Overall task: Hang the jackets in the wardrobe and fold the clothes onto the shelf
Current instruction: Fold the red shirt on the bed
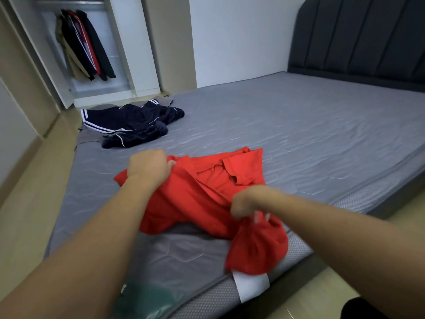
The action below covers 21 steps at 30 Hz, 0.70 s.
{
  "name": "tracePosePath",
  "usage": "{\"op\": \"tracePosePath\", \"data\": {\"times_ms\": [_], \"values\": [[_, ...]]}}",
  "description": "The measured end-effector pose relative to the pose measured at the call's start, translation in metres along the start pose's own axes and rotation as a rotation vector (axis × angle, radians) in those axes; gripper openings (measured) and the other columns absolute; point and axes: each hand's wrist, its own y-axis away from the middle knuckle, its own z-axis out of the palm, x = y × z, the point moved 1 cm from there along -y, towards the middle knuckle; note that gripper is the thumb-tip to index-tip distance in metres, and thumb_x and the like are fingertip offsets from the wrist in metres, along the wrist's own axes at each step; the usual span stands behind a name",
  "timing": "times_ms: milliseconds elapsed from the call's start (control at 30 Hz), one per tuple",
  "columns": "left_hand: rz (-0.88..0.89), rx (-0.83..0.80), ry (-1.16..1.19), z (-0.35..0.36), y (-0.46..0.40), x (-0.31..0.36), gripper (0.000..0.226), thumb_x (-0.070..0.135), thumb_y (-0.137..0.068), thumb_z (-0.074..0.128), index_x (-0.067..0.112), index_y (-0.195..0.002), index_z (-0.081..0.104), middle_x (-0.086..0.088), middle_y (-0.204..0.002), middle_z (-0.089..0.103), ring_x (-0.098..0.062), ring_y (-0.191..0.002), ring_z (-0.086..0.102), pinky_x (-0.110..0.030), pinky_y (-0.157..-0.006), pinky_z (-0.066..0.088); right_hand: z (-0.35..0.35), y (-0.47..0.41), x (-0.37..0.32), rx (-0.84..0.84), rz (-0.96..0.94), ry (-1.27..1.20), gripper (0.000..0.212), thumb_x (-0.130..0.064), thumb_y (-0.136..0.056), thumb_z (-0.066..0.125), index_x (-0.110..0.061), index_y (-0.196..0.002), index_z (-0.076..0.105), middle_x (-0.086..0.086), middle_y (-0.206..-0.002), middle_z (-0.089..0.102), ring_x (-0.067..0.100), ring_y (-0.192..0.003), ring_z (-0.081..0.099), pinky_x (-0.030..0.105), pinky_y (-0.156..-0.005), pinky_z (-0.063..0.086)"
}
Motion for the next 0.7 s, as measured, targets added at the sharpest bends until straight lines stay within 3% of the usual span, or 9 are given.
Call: {"op": "tracePosePath", "data": {"times_ms": [67,100,167,233,300,367,467,567,700], "values": [[-0.012,-0.056,-0.045,0.012,0.000,-0.007,0.037,0.041,-0.091,0.044,0.016,-0.107,0.066,-0.013,-0.115,0.067,-0.034,-0.107,0.062,-0.038,-0.086,0.047,-0.026,-0.003,0.045,-0.094,0.150,-0.009,0.044,-0.023,-0.099,0.031,0.006,-0.123,0.054,0.019,-0.130,0.058,0.029,-0.090,0.067,0.034,-0.076,0.055],[-0.009,-0.064,-0.036,0.019,0.001,-0.009,0.037,0.039,-0.089,0.042,0.016,-0.106,0.065,-0.013,-0.114,0.068,-0.034,-0.106,0.063,-0.037,-0.085,0.047,-0.037,-0.007,0.066,-0.112,0.214,-0.030,0.045,-0.022,-0.099,0.030,0.005,-0.121,0.058,0.018,-0.123,0.063,0.028,-0.085,0.069,0.037,-0.077,0.055],[0.063,-0.007,0.009,0.031,0.000,-0.005,0.036,0.040,-0.089,0.038,0.017,-0.101,0.062,-0.014,-0.108,0.069,-0.034,-0.100,0.064,-0.037,-0.080,0.046,-0.059,-0.018,0.094,-0.122,0.330,-0.018,0.040,-0.017,-0.097,0.031,0.003,-0.101,0.064,0.015,-0.096,0.071,0.027,-0.066,0.071,0.030,-0.061,0.055],[0.164,0.090,0.022,0.042,-0.006,-0.001,0.040,0.044,-0.087,0.031,0.019,-0.094,0.060,-0.012,-0.098,0.070,-0.033,-0.092,0.065,-0.036,-0.068,0.042,-0.081,-0.036,0.108,-0.039,0.399,0.180,0.025,-0.015,-0.096,0.046,0.002,-0.094,0.065,0.011,-0.093,0.068,0.027,-0.090,0.070,0.022,-0.057,0.052],[0.241,0.119,-0.023,0.050,-0.019,-0.002,0.046,0.047,-0.080,0.024,0.020,-0.093,0.058,-0.008,-0.095,0.071,-0.032,-0.089,0.066,-0.034,-0.062,0.035,-0.097,-0.061,0.118,0.125,0.369,0.404,0.026,-0.014,-0.089,0.059,-0.003,-0.112,0.066,0.010,-0.105,0.061,0.028,-0.113,0.061,0.028,-0.074,0.047],[0.234,0.059,-0.101,0.057,-0.041,-0.006,0.038,0.042,-0.083,0.030,0.020,-0.098,0.057,-0.007,-0.100,0.071,-0.031,-0.094,0.066,-0.034,-0.063,0.037,-0.113,-0.089,0.132,0.232,0.366,0.411,0.032,-0.015,-0.086,0.058,-0.010,-0.117,0.064,0.009,-0.121,0.060,0.030,-0.117,0.058,0.034,-0.083,0.047],[0.084,-0.030,-0.198,0.072,-0.082,-0.008,0.021,0.029,-0.090,0.043,0.020,-0.101,0.057,-0.007,-0.106,0.070,-0.028,-0.101,0.064,-0.033,-0.078,0.042,-0.135,-0.128,0.146,0.399,0.366,0.205,0.036,-0.017,-0.084,0.052,-0.012,-0.118,0.063,0.010,-0.132,0.058,0.031,-0.120,0.056,0.043,-0.097,0.048],[-0.130,-0.089,-0.185,0.095,-0.119,0.004,0.024,0.021,-0.088,0.049,0.020,-0.110,0.058,-0.006,-0.114,0.068,-0.027,-0.112,0.060,-0.035,-0.094,0.038,-0.153,-0.171,0.146,0.507,0.375,0.084,0.041,-0.016,-0.084,0.050,-0.015,-0.123,0.061,0.007,-0.134,0.056,0.030,-0.121,0.055,0.051,-0.096,0.047],[-0.535,-0.200,0.225,0.148,-0.144,0.014,0.031,0.015,-0.089,0.053,0.009,-0.116,0.064,-0.017,-0.123,0.064,-0.035,-0.116,0.059,-0.041,-0.097,0.046,-0.146,-0.238,0.142,0.592,0.433,-0.103,0.043,-0.021,-0.089,0.048,-0.016,-0.130,0.057,0.006,-0.139,0.053,0.030,-0.125,0.052,0.047,-0.100,0.044]]}}
